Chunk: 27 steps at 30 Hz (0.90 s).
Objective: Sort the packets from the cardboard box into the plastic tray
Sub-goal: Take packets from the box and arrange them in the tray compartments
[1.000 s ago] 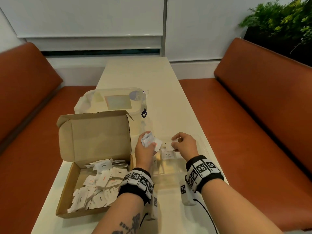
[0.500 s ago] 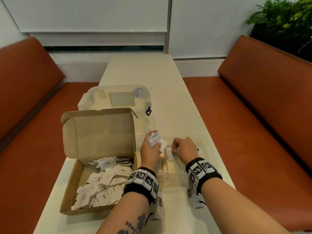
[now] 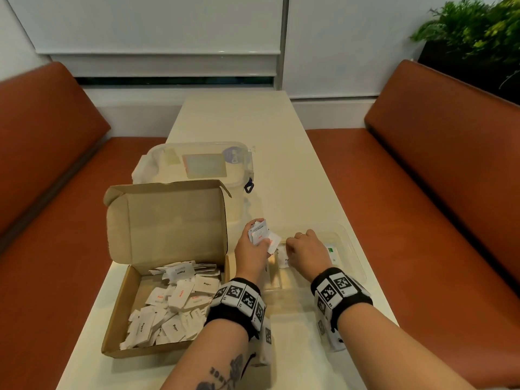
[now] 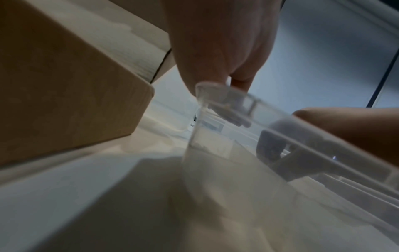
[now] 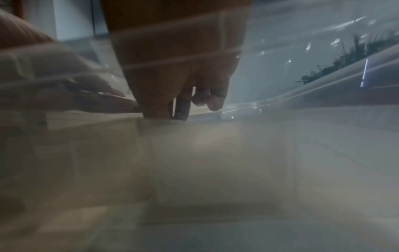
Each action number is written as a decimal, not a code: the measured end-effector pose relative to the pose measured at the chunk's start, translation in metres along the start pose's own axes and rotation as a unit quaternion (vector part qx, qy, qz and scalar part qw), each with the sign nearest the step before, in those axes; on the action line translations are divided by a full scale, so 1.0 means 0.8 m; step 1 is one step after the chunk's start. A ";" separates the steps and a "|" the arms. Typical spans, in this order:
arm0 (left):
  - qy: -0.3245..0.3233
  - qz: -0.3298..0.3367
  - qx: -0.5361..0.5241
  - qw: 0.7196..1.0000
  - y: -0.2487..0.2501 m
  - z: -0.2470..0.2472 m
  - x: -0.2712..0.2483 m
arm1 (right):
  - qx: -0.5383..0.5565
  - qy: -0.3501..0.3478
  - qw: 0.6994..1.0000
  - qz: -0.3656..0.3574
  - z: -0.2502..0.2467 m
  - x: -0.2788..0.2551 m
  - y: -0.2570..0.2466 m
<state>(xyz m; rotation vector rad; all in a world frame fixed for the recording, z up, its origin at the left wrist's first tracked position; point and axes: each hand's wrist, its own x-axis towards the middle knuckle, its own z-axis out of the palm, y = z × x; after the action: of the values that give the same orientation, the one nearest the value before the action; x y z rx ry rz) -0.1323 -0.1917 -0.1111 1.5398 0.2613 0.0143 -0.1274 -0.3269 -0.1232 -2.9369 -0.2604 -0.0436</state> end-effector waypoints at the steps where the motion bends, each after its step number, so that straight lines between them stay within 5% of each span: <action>1: -0.004 0.001 0.001 1.000 0.000 0.000 0.000 | 0.000 0.001 1.000 0.003 0.000 0.001 -0.001; 6: -0.019 0.005 0.008 1.000 0.001 -0.003 0.000 | 0.010 -0.004 1.000 0.011 -0.001 0.000 -0.003; 10: -0.028 0.007 0.018 0.999 0.001 -0.003 0.001 | 0.123 0.012 0.991 0.058 -0.010 0.002 -0.006; 18: -0.014 -0.018 -0.060 0.998 -0.001 0.001 -0.001 | 0.418 0.017 0.895 0.157 -0.033 0.004 -0.018; 27: -0.034 -0.019 -0.088 0.995 -0.001 0.005 -0.005 | 0.513 -0.011 0.839 0.180 -0.045 -0.005 -0.008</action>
<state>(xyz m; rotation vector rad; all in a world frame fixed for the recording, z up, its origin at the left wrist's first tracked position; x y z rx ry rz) -0.1358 -0.1960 -0.1115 1.3581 0.2284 -0.0435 -0.1326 -0.3284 -0.0866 -1.8578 0.2244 0.1425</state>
